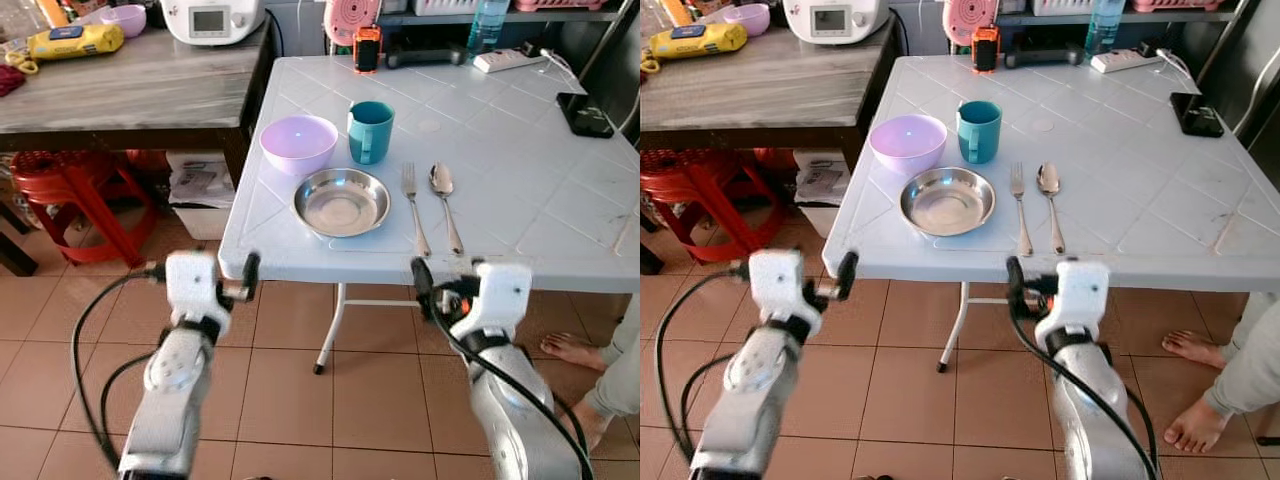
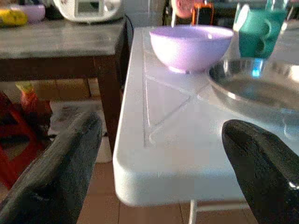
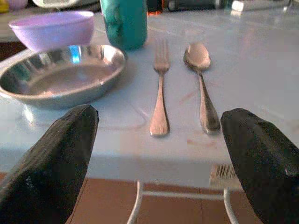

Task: Setting the table

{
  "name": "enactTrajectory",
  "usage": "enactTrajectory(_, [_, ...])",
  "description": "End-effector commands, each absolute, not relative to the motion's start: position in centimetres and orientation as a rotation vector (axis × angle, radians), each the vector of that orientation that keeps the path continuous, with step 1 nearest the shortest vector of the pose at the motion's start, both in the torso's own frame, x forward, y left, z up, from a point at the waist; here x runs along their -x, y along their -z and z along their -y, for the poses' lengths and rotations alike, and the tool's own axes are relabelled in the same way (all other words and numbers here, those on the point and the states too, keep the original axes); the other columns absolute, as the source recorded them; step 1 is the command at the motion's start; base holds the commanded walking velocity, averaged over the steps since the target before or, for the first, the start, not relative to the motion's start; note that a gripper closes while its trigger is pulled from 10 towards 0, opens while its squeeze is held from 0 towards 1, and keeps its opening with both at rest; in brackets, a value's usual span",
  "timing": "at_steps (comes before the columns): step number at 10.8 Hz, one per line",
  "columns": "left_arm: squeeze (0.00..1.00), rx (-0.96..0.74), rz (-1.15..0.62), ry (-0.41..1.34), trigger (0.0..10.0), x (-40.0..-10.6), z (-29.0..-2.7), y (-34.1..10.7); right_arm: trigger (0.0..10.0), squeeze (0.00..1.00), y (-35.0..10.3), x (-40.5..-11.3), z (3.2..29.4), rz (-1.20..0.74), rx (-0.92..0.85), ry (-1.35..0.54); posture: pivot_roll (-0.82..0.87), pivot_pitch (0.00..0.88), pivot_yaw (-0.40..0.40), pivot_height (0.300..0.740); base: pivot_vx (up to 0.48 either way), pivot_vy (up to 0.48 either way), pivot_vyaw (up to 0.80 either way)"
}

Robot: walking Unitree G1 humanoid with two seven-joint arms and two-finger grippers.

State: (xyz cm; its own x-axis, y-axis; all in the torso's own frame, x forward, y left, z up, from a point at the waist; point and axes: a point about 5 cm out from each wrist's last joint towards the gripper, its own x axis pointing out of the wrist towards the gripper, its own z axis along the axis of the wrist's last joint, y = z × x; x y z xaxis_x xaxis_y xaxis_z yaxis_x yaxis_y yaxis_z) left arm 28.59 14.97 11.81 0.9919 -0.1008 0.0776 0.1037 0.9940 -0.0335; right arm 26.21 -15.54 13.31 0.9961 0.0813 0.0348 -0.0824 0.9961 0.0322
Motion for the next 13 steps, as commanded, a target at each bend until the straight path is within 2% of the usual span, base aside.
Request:
enactTrajectory(1, [0.00, 0.043, 0.085, 0.090, 10.0, -28.8, -15.2, -11.9, 10.0, 0.00, -13.6, -26.5, 15.1, 0.046, -0.040, -0.104, -0.03, 0.107, 0.049, 0.740, 0.000, 0.000, 0.00])
enactTrajectory(7, [0.00, 0.050, 0.101, 0.131, 10.0, -29.1, -13.7, -12.2, 10.0, 0.00, -14.1, -26.8, 14.1, 0.062, -0.057, -0.139, -0.03, 0.121, 0.057, 0.740, 0.000, 0.000, 0.00])
enactTrajectory(10, [0.00, 0.047, 0.093, 0.146, 10.0, -29.1, -13.6, -12.1, 10.0, 0.00, -14.2, -26.7, 14.0, 0.076, -0.033, -0.139, -0.04, 0.123, 0.065, 0.740, 0.000, 0.000, 0.71])
enactTrajectory(13, [0.00, 0.049, 0.083, 0.162, 10.0, -28.9, -13.5, -11.9, 10.0, 0.00, -14.1, -26.6, 14.1, 0.079, -0.051, -0.122, -0.04, 0.124, 0.066, 0.740, 0.000, 0.000, 0.00])
